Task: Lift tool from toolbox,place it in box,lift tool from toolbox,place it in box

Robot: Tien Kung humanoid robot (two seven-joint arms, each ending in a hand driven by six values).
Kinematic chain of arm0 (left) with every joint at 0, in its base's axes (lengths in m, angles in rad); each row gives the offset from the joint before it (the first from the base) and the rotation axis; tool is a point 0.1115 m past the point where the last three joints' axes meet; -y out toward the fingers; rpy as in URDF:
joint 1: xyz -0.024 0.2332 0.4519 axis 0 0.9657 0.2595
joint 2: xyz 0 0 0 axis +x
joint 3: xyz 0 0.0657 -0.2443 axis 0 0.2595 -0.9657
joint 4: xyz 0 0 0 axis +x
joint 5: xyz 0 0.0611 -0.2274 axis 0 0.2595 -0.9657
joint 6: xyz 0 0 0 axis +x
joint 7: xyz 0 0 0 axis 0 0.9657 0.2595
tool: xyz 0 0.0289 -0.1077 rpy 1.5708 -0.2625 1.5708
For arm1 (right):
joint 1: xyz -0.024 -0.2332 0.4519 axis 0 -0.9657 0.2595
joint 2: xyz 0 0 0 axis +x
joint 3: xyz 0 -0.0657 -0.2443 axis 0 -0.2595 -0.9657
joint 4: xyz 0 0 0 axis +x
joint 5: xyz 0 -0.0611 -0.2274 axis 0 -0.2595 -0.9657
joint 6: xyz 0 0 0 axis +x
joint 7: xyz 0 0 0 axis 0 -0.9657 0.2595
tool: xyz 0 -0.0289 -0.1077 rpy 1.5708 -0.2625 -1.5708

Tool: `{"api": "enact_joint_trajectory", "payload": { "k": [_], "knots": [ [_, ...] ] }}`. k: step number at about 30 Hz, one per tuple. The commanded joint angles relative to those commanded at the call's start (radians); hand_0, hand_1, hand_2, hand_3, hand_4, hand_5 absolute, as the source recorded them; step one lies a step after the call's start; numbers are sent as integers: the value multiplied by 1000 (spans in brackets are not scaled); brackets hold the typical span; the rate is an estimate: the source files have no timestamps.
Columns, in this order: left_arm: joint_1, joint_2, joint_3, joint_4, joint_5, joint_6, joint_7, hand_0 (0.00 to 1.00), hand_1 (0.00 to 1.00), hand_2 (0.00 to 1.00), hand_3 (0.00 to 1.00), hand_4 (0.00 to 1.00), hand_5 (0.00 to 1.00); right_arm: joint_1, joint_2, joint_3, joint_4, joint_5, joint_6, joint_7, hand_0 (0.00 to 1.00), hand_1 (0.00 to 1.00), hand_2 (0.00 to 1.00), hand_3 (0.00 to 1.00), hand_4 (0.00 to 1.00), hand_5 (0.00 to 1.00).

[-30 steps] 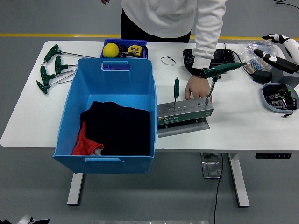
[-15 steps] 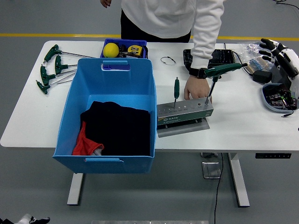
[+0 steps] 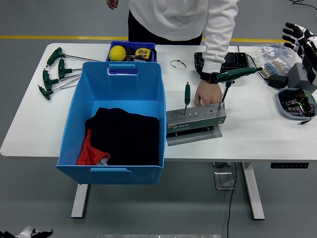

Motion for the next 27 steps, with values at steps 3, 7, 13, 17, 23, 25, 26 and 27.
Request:
{"api": "enact_joint_trajectory", "payload": {
  "k": [3, 7, 13, 17, 23, 25, 26, 27],
  "knots": [
    [-2, 0, -1, 0, 0, 0, 0, 693, 660, 680, 629, 661, 667, 32, -24, -43, 20, -124, 12, 20, 975, 906, 902, 874, 998, 877],
    [-3, 1, 1, 0, -3, -1, 0, 691, 660, 679, 629, 661, 667, 95, -47, -134, 25, -292, 42, 39, 998, 928, 908, 886, 998, 776],
    [-7, 2, 5, 0, -10, -3, 0, 691, 660, 679, 630, 661, 668, 184, -45, -254, -19, -541, 65, 49, 998, 937, 920, 899, 998, 698],
    [-10, 2, 6, 0, -11, -5, 0, 693, 659, 679, 628, 661, 668, 234, -24, -317, -70, -710, 67, 40, 998, 955, 936, 920, 998, 656],
    [-10, 1, 9, 0, -16, -5, 1, 692, 660, 680, 628, 661, 668, 275, 20, -362, -141, -904, 59, 28, 998, 936, 935, 907, 998, 640],
    [-10, 1, 11, 0, -18, -5, 1, 692, 660, 680, 628, 661, 668, 287, 36, -378, -165, -920, 59, 21, 998, 936, 935, 907, 998, 640],
    [-10, 1, 11, 0, -18, -5, 1, 692, 660, 680, 628, 661, 668, 292, 42, -385, -175, -926, 56, 18, 998, 936, 935, 907, 998, 640],
    [-10, 1, 12, 0, -18, -5, 1, 692, 660, 680, 628, 661, 668, 296, 48, -392, -184, -929, 53, 16, 998, 936, 935, 907, 998, 640]
  ]
}}
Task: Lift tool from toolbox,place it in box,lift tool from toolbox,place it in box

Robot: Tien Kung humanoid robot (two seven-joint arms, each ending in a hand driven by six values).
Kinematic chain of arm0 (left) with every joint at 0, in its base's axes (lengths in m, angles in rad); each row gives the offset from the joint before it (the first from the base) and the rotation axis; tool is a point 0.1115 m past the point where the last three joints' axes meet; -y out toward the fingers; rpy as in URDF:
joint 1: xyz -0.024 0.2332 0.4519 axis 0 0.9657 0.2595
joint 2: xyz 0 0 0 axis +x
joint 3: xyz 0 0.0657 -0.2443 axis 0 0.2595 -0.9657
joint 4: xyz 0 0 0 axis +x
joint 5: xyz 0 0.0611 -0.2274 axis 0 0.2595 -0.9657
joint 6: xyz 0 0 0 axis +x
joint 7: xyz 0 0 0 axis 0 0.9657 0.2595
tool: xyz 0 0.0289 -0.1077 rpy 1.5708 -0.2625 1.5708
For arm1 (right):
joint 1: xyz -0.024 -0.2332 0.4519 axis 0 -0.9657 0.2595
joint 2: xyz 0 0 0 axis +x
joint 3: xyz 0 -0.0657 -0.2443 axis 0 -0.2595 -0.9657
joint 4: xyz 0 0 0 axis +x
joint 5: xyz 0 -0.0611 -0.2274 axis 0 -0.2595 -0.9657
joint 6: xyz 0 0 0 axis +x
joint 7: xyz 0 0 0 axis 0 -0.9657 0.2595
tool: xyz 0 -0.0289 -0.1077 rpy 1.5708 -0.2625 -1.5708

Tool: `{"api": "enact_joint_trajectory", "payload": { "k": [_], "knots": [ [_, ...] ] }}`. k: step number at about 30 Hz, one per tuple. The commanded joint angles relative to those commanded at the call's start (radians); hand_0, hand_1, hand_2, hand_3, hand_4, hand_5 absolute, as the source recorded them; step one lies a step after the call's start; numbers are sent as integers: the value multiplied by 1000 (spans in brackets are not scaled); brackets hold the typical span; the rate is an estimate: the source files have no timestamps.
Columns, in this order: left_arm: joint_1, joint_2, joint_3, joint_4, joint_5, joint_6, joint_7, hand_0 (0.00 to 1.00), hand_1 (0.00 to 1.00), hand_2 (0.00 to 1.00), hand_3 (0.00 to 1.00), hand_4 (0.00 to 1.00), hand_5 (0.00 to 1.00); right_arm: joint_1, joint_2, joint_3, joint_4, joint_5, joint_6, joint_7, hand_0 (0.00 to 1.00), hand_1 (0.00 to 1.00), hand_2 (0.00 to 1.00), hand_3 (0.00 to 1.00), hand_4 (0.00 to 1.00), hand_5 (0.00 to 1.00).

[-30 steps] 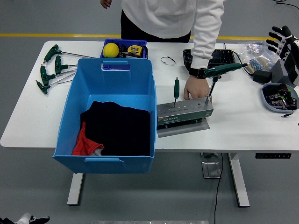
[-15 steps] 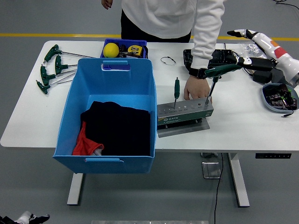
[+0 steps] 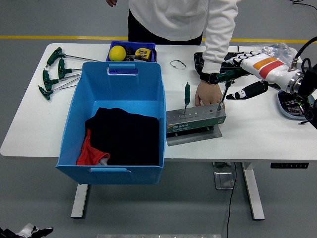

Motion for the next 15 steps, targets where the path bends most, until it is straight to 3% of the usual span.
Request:
{"api": "enact_joint_trajectory", "payload": {
  "k": [1, 2, 7, 8, 13, 14, 15],
  "knots": [
    [0, 0, 1, 0, 0, 0, 0, 692, 660, 680, 628, 661, 668, 5, 7, -6, -10, -3, -5, -2, 998, 936, 935, 907, 998, 640],
    [0, 0, 2, 0, 0, -1, 1, 691, 660, 680, 630, 661, 666, 9, 14, -13, -19, -3, -10, -4, 912, 798, 796, 835, 998, 628],
    [2, 0, 6, 0, 1, -1, 1, 691, 660, 680, 630, 661, 666, 20, 37, -28, -54, 12, -25, -13, 912, 798, 796, 835, 998, 628],
    [3, 0, 8, 0, 0, -1, 1, 693, 660, 681, 628, 661, 667, 21, 42, -31, -62, 20, -24, -17, 787, 688, 691, 772, 998, 630],
    [2, 0, 15, 0, -4, -1, 1, 693, 660, 681, 628, 661, 667, 23, 56, -43, -88, 46, -33, -29, 787, 688, 691, 772, 998, 630],
    [2, 0, 16, 0, -5, -1, 0, 693, 661, 681, 628, 661, 668, 23, 59, -45, -92, 48, -37, -31, 664, 560, 556, 658, 998, 654],
    [1, 0, 17, 0, -5, -1, 0, 693, 661, 681, 628, 661, 668, 24, 60, -46, -95, 50, -40, -31, 664, 560, 556, 658, 998, 654]
  ]
}}
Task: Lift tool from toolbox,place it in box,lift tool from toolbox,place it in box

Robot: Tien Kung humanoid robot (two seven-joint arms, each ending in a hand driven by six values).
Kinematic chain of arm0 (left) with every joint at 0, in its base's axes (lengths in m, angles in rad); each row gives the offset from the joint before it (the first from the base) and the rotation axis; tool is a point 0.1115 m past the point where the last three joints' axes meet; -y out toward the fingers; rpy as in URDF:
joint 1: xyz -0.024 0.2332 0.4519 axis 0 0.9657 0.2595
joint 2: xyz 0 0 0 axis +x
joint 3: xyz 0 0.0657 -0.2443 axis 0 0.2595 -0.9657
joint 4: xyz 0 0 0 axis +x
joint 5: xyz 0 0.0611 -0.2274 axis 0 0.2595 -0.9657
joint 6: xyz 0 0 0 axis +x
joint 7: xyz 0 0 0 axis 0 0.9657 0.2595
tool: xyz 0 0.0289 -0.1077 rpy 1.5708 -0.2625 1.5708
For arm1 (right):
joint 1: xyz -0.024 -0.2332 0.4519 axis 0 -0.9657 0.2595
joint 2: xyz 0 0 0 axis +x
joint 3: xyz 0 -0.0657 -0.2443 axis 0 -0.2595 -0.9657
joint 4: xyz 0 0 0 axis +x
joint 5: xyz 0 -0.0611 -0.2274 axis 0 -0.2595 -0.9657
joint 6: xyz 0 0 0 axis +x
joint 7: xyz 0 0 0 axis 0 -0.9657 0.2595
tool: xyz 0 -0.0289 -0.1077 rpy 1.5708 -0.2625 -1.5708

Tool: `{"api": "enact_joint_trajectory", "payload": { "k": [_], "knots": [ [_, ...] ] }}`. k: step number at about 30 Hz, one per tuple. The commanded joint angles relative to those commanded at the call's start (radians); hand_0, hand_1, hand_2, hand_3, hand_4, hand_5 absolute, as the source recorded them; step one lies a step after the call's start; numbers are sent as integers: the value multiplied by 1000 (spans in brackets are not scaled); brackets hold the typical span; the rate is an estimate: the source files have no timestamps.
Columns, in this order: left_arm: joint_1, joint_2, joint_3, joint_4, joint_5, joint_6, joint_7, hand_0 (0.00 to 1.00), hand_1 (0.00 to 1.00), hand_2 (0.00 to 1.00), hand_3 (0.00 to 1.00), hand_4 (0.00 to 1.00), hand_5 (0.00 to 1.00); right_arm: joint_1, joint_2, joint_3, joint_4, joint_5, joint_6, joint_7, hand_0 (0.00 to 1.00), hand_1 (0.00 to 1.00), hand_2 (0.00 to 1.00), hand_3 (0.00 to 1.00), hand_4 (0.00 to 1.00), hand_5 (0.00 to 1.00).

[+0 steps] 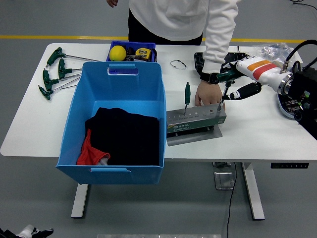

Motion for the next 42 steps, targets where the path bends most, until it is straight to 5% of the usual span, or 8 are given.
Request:
{"api": "enact_joint_trajectory", "payload": {
  "k": [4, 5, 10, 11, 22, 28, 29, 42],
  "knots": [
    [-3, 0, 3, 0, -5, 1, -1, 693, 661, 681, 628, 661, 668, 5, 4, -5, -5, 11, -24, 3, 664, 560, 556, 658, 998, 654],
    [-3, 0, 3, 0, -6, 1, -1, 693, 660, 682, 628, 661, 668, 6, 5, -6, -6, 13, -28, 4, 521, 471, 453, 552, 998, 669],
    [-8, 1, 15, 0, -20, 3, -4, 693, 660, 682, 628, 661, 668, 16, 11, -23, -28, 29, -34, 11, 521, 471, 453, 552, 998, 669],
    [-8, 1, 17, 0, -22, 3, -4, 692, 661, 682, 629, 662, 669, 16, 11, -25, -30, 30, -34, 12, 431, 408, 401, 498, 998, 686],
    [-14, 1, 26, 0, -30, 5, -6, 691, 660, 681, 629, 661, 668, 20, 16, -35, -63, 31, -30, 16, 406, 397, 383, 483, 998, 689],
    [-18, 2, 27, 0, -31, 8, -7, 693, 661, 682, 629, 661, 667, 23, 19, -37, -72, 40, -26, 24, 361, 348, 333, 406, 998, 695],
    [-19, 2, 28, 0, -32, 8, -7, 691, 662, 682, 629, 661, 668, 23, 19, -37, -73, 41, -27, 25, 351, 283, 288, 301, 998, 702],
    [-21, 1, 32, 0, -36, 10, -8, 692, 663, 681, 628, 661, 670, 23, 23, -44, -74, 42, -63, 35, 245, 177, 196, 204, 998, 722]
  ]
}}
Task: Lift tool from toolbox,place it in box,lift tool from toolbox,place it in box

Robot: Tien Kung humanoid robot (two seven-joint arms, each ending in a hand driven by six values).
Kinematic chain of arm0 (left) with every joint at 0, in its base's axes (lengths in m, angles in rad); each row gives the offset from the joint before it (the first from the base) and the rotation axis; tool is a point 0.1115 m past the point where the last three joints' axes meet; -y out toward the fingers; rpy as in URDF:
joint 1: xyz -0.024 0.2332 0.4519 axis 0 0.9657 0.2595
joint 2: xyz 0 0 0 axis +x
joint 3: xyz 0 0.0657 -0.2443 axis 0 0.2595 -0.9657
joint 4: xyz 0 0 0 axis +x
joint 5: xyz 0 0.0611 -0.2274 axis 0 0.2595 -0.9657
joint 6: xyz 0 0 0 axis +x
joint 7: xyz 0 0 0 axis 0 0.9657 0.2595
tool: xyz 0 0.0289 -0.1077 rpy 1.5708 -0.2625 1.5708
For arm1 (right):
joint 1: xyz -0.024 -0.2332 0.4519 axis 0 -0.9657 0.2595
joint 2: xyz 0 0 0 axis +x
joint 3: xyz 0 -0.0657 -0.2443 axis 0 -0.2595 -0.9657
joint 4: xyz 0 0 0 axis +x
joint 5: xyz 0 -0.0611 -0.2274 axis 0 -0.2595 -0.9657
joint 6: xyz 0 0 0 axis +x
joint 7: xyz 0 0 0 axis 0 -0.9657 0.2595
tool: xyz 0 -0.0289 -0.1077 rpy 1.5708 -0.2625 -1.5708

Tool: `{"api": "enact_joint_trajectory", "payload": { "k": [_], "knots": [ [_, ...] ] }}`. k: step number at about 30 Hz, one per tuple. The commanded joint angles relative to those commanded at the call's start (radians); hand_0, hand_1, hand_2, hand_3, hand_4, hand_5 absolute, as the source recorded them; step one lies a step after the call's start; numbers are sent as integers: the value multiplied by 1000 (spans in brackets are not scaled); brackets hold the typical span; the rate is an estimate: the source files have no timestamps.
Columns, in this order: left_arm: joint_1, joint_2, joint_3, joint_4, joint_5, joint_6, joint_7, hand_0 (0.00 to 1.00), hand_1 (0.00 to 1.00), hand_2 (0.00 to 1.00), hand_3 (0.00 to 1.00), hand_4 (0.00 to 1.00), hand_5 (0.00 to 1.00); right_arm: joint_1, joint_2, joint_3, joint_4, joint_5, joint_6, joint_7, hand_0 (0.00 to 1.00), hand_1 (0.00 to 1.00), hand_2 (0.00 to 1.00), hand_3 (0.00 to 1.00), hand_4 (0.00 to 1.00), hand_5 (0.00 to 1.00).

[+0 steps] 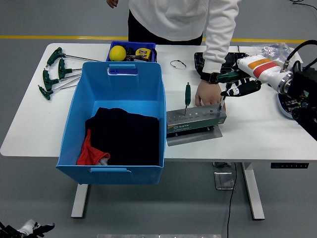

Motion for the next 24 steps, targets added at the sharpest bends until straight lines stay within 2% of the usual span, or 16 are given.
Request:
{"api": "enact_joint_trajectory", "payload": {
  "k": [9, 10, 11, 16, 17, 22, 23, 24],
  "knots": [
    [0, 0, 2, 0, -1, -1, 0, 692, 663, 681, 630, 661, 670, -1, 11, -4, -9, -12, 6, -13, 208, 164, 188, 196, 998, 725],
    [-1, 0, 2, 0, -2, -1, 0, 692, 663, 681, 630, 661, 670, 0, 11, -3, -10, -12, 4, -14, 208, 164, 188, 196, 998, 725],
    [-1, 0, 3, 0, -4, -1, 0, 691, 663, 681, 630, 661, 670, 0, 12, -3, -10, -13, 1, -16, 148, 129, 170, 174, 998, 728],
    [-1, 0, 2, 0, -1, -2, 0, 691, 663, 681, 630, 661, 670, 1, 13, -2, -9, -10, -26, -19, 148, 129, 170, 174, 998, 728],
    [-1, 0, 1, 0, -1, -2, 0, 691, 663, 681, 630, 661, 669, 1, 13, -2, -8, -9, -32, -19, 81, 58, 113, 117, 998, 720],
    [2, 0, -4, 0, 7, -4, 2, 691, 663, 681, 630, 661, 669, -1, 16, -4, -9, 2, -43, -18, 81, 58, 113, 117, 998, 720],
    [3, -1, -4, 0, 7, -5, 2, 691, 662, 681, 628, 661, 667, -2, 16, -5, -11, 4, -44, -18, 34, 8, 64, 77, 998, 713],
    [4, -1, -3, 0, 7, -5, 3, 691, 662, 681, 628, 661, 667, -4, 18, -7, -13, 7, -45, -18, 34, 8, 64, 77, 998, 713]
  ]
}}
